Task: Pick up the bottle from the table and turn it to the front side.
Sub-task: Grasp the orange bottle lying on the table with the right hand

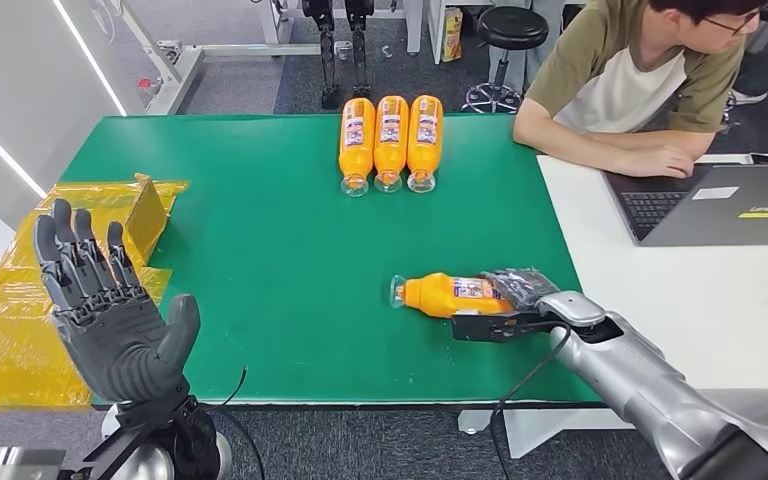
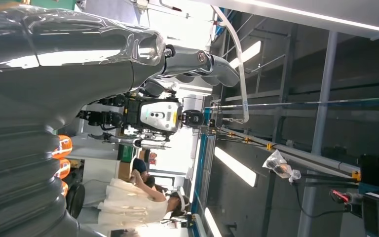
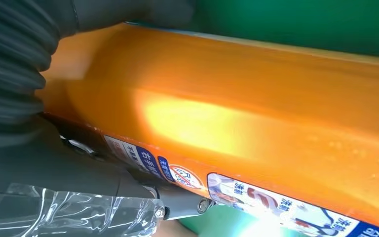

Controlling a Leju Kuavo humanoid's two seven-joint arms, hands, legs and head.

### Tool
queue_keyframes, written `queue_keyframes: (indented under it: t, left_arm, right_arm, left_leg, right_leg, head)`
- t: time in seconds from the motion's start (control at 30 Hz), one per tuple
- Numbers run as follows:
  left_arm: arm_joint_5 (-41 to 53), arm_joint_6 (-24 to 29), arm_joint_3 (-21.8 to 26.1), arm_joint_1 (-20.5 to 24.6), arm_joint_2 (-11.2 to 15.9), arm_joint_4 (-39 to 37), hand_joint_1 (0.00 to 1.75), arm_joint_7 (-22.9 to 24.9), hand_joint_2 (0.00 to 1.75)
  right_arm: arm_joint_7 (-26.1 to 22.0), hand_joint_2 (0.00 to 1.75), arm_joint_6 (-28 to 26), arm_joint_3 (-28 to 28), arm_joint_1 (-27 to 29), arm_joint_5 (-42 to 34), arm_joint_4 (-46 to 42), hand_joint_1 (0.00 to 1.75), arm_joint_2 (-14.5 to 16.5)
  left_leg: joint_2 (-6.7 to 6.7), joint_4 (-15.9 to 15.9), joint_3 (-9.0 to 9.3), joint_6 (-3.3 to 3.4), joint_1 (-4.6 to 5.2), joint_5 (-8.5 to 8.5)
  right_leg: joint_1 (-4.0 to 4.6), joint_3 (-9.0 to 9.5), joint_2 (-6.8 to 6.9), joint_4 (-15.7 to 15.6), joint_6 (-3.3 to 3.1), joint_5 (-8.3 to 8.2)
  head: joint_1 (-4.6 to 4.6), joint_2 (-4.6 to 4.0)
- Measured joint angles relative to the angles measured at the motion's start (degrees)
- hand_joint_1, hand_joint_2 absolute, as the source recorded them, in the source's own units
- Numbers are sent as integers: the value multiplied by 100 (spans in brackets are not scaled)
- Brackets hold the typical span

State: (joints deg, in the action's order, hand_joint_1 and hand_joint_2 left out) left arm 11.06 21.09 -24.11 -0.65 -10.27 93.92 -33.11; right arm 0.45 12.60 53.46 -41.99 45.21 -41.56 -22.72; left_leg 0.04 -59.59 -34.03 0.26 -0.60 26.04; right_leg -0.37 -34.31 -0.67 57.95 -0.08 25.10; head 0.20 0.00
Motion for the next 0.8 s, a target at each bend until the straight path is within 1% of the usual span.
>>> queue_keyframes:
  t: [0.03,0.07,0.1,0.17,0.2,0.33,0.4,0.47,0.53,0.67,0.8]
  left_arm:
    - [1,1,0,0,0,-2,0,0,175]
    - [2,1,0,-1,0,-3,0,0,175]
    - [3,1,0,-1,0,-4,0,0,175]
    - [4,1,0,-3,0,-4,0,0,175]
    - [6,2,0,-5,0,-4,0,0,175]
    - [12,8,0,-19,0,-4,0,0,175]
    - [24,9,0,-37,0,-4,0,-4,175]
    - [48,8,0,-79,0,-4,0,-27,175]
    - [82,3,0,-134,0,-3,0,-58,175]
    - [162,-16,0,-251,-2,33,0,-87,175]
    - [206,-29,0,-318,-3,63,0,-62,175]
  right_arm:
    - [-4,175,-6,-15,9,12,-2,175,1]
    - [-5,175,-9,-29,15,19,-4,170,1]
    - [-6,175,-10,-41,19,21,-5,169,1]
    - [-13,175,-9,-59,25,24,-5,169,2]
    - [-20,175,-5,-64,26,27,-5,174,3]
    - [-87,175,0,-98,29,46,-6,175,20]
    - [-138,175,-89,-132,55,79,-25,175,31]
    - [-210,175,-353,-222,145,113,-96,175,53]
    - [-295,175,-749,-381,300,91,-215,175,117]
    - [-385,175,-1620,-845,772,22,-568,175,400]
    - [-486,175,-2094,-1209,1174,-39,-940,161,727]
  left_leg:
    - [0,0,-1,3,0,-2]
    - [0,0,-2,6,1,-4]
    - [-1,-1,-3,9,1,-6]
    - [-3,-1,-6,12,2,-8]
    - [-3,-1,-7,12,2,-8]
    - [-3,-1,-8,12,1,-7]
    - [-3,-1,-8,14,1,-4]
    - [-3,0,-11,17,-1,-2]
    - [-3,1,-15,17,-1,-1]
    - [-3,2,-37,16,-2,-2]
    - [-21,3,-57,7,-2,-10]
  right_leg:
    - [0,0,0,-1,2,-2]
    - [-1,0,0,-2,4,-3]
    - [-1,0,1,-3,8,-5]
    - [-1,0,2,-3,13,-8]
    - [-1,0,2,-4,14,-9]
    - [-1,-1,2,-4,14,-8]
    - [0,-1,2,-4,14,-7]
    - [1,-1,2,-4,13,-6]
    - [1,-4,2,-4,12,-5]
    - [1,-26,2,-1,9,-7]
    - [3,-48,15,1,2,-5]
  head:
    - [0,0]
    - [0,0]
    - [0,0]
    - [0,0]
    - [0,0]
    - [0,0]
    - [0,0]
    - [0,0]
    - [0,0]
    - [1,0]
    - [-2,0]
